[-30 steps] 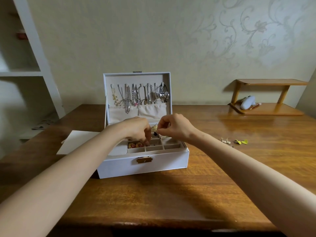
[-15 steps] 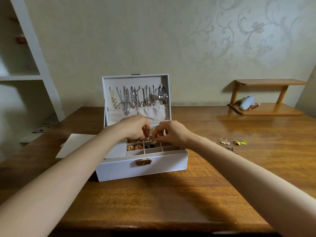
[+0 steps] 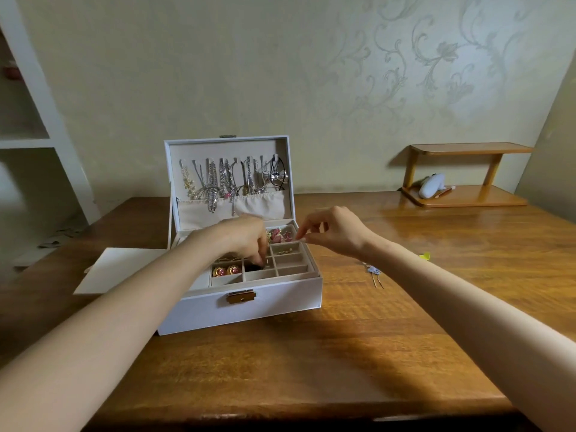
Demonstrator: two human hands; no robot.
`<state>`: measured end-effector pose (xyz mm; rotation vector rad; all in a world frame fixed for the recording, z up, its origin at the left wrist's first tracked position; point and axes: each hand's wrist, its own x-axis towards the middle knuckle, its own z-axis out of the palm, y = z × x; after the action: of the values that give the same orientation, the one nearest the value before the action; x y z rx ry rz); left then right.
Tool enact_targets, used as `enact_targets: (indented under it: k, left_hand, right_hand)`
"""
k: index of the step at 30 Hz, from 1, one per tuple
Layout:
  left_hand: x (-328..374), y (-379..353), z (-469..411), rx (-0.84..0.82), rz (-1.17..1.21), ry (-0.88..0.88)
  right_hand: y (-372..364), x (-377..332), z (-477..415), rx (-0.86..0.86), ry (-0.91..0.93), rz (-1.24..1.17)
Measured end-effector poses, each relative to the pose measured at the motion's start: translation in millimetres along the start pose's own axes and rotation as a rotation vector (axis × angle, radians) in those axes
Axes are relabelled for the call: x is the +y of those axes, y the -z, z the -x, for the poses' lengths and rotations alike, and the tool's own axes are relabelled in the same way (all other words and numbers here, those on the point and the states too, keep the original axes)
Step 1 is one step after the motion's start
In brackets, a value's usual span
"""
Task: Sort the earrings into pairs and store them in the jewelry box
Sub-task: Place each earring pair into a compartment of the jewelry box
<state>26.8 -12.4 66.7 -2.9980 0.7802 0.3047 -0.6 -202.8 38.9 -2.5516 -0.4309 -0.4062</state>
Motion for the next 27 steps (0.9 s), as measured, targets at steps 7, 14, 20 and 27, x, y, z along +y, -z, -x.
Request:
enact_targets:
  k: [7, 14, 20, 27]
  left_hand:
    - [0.0, 5.4, -3.8, 0.038, 0.035, 0.003]
    - [12.8, 9.3, -10.9, -0.002, 0.000, -0.015]
    - [14.4, 11.3, -13.5, -0.094, 0.005, -0.031]
    - [35.2, 14.0, -26.1, 0.074, 0.104, -0.114]
  right_hand:
    - [1.2, 4.0, 4.2, 0.000, -0.003, 0.006]
    - [13.5, 19.8, 12.1, 0.031, -0.057, 0.018]
    - [20.4, 36.7, 23.1, 0.044, -0.097, 0.044]
    - [23.6, 42.9, 24.9, 0.040, -0.129, 0.073]
